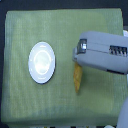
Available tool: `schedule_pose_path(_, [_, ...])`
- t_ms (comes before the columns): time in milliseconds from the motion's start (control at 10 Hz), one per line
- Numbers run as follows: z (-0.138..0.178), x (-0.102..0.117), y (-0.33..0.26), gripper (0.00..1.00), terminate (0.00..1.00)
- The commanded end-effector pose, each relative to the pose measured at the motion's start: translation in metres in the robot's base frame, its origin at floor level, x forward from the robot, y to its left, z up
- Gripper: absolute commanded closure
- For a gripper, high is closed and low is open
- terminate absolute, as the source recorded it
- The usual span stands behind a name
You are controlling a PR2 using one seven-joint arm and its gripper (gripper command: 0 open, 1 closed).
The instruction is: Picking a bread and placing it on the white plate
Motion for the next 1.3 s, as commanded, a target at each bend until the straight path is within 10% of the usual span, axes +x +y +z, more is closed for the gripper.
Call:
schedule_pose_path(0, [0.09, 0.032, 0.029, 1.0, 0.0])
schedule_pose_path(500, [0.104, 0.076, 0.144, 1.0, 0.0])
schedule_pose_path(1200, [0.04, 0.077, 0.248, 1.0, 0.0])
